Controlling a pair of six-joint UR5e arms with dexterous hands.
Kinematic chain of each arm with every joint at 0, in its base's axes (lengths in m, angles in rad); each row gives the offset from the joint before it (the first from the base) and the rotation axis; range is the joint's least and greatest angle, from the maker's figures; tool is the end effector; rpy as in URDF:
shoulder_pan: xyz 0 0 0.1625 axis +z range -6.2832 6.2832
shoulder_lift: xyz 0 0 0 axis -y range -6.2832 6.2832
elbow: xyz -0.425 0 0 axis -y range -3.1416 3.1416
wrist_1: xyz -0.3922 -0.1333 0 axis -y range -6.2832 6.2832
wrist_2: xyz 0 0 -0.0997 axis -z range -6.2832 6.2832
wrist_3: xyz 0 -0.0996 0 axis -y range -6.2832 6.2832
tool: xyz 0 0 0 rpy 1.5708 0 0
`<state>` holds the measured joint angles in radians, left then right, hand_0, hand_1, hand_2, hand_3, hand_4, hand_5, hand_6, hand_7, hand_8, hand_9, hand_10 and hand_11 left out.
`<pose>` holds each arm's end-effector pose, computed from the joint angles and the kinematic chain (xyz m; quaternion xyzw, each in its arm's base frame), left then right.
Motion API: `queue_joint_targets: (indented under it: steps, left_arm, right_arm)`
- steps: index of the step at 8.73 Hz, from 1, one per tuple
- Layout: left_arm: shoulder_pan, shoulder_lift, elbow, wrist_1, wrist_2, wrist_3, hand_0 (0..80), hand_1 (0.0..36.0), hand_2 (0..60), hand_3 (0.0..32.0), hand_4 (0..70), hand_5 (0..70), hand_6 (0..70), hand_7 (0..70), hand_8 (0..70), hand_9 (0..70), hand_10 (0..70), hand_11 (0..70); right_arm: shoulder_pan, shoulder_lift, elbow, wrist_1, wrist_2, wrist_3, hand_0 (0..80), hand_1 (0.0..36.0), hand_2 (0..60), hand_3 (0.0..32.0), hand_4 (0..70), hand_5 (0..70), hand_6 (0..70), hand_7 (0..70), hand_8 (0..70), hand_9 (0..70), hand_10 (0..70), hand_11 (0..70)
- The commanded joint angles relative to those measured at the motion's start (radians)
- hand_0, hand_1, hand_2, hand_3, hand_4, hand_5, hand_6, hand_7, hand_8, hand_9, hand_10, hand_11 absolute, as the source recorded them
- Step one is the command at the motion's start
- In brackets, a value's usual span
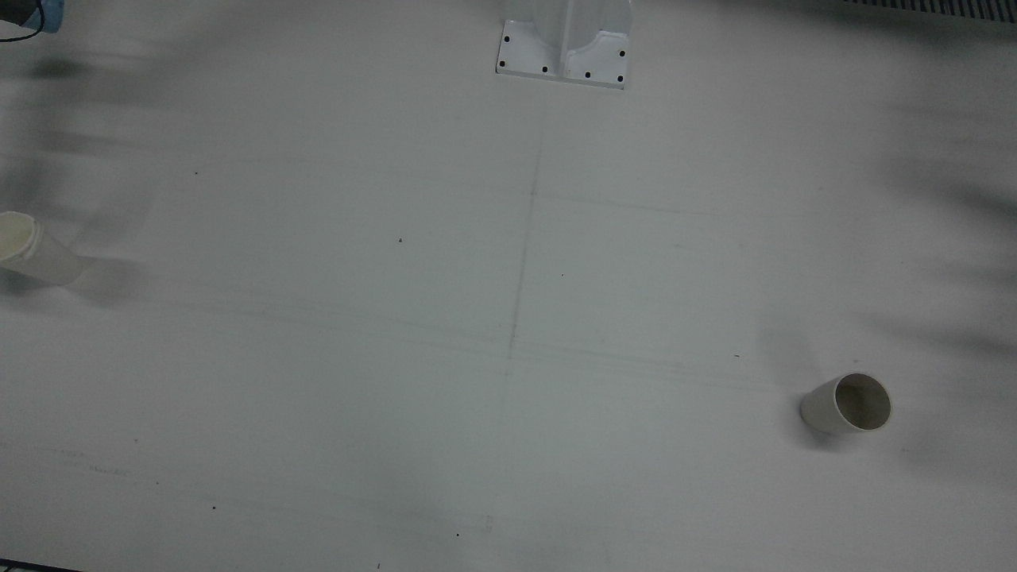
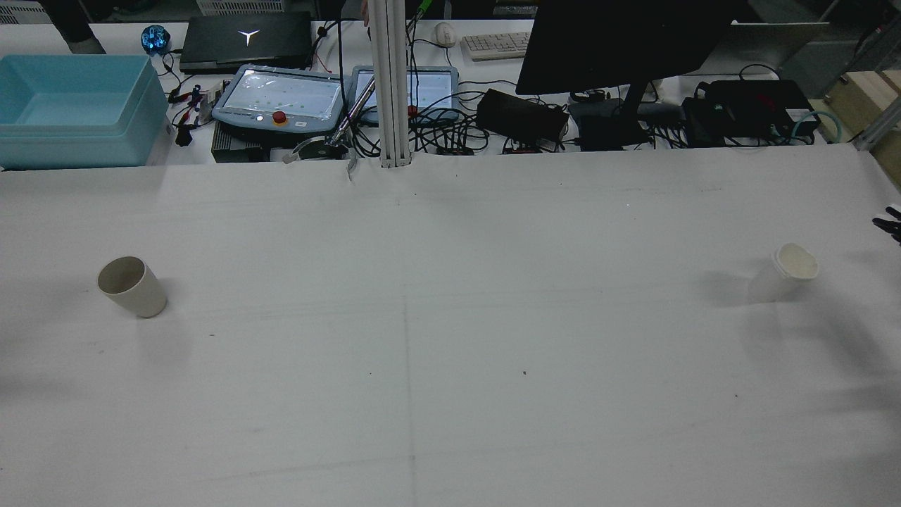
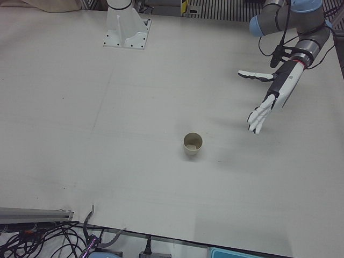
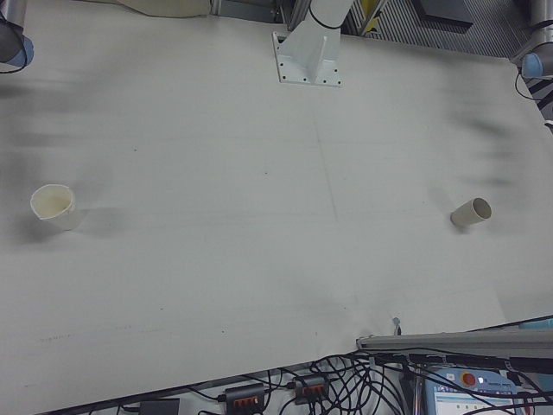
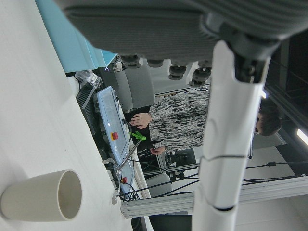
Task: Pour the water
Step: 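Move the left hand toward the white paper cup nearest it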
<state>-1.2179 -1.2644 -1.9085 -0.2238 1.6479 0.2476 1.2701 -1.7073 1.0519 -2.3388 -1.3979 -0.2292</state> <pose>0.0152 -0.4048 0.6268 -0.0651 0.7884 -0.5746 0.2098 0.0356 -0.3930 0.9068 0.0294 -0.7560 0.6451 0.1073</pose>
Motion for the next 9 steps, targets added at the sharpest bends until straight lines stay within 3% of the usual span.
queue_joint_targets:
  steps: [1, 3, 4, 6, 7, 8, 9]
  left_arm:
    - [0.123, -0.099, 0.131, -0.068, -0.113, 0.056, 80.0, 29.0, 0.0, 0.0, 20.8, 0.0, 8.2, 2.6, 0.6, 0.0, 3.3, 8.4]
    - [0.280, -0.150, 0.271, -0.187, -0.268, 0.058, 80.0, 28.4, 0.0, 0.0, 23.5, 0.0, 7.8, 2.8, 0.5, 0.0, 4.2, 9.6]
    - [0.322, -0.191, 0.284, -0.168, -0.302, 0.058, 80.0, 26.4, 0.0, 0.0, 25.6, 0.0, 8.0, 3.0, 0.6, 0.0, 4.4, 9.7]
    - [0.365, -0.278, 0.337, -0.144, -0.310, 0.080, 80.0, 24.8, 0.0, 0.0, 26.7, 0.0, 8.4, 3.4, 0.6, 0.0, 3.5, 8.2]
    - [0.395, -0.300, 0.360, -0.137, -0.344, 0.081, 72.8, 22.4, 0.0, 0.0, 26.5, 0.0, 8.4, 3.3, 0.6, 0.0, 3.3, 7.6]
    - [0.403, -0.300, 0.365, -0.128, -0.355, 0.078, 79.5, 24.7, 0.0, 0.0, 26.6, 0.0, 8.5, 3.7, 0.7, 0.0, 3.2, 7.8]
    - [0.403, -0.302, 0.368, -0.118, -0.355, 0.072, 80.0, 25.6, 0.0, 0.0, 26.9, 0.0, 8.7, 3.9, 0.7, 0.0, 3.3, 8.0]
  right_arm:
    - [-0.017, 0.003, 0.002, -0.007, 0.000, -0.024, 54.0, 25.3, 28.3, 0.0, 13.0, 8.4, 18.6, 18.2, 11.4, 14.9, 0.0, 0.0]
    - [-0.023, 0.005, 0.005, -0.013, 0.000, -0.021, 53.7, 24.9, 29.0, 0.0, 14.6, 8.5, 19.9, 20.4, 12.1, 16.3, 0.0, 0.0]
    - [-0.021, 0.003, 0.002, -0.028, 0.000, -0.015, 54.7, 25.9, 30.4, 0.0, 16.3, 8.8, 21.4, 23.8, 11.9, 16.4, 0.0, 0.0]
    - [-0.023, 0.001, 0.000, -0.028, 0.000, -0.021, 54.9, 26.1, 30.1, 0.0, 15.3, 8.9, 20.8, 22.9, 11.7, 16.1, 0.0, 0.0]
    - [-0.025, 0.001, 0.000, -0.028, 0.000, -0.024, 54.6, 25.8, 29.4, 0.0, 14.8, 8.8, 20.4, 21.8, 11.8, 16.1, 0.0, 0.0]
    - [-0.025, 0.001, 0.000, -0.028, 0.000, -0.022, 54.3, 25.4, 29.3, 0.0, 14.3, 8.7, 20.3, 21.3, 12.2, 16.5, 0.0, 0.0]
    - [-0.025, 0.001, -0.001, -0.028, 0.000, -0.022, 53.9, 25.1, 29.3, 0.0, 14.3, 8.7, 20.4, 21.0, 12.8, 17.3, 0.0, 0.0]
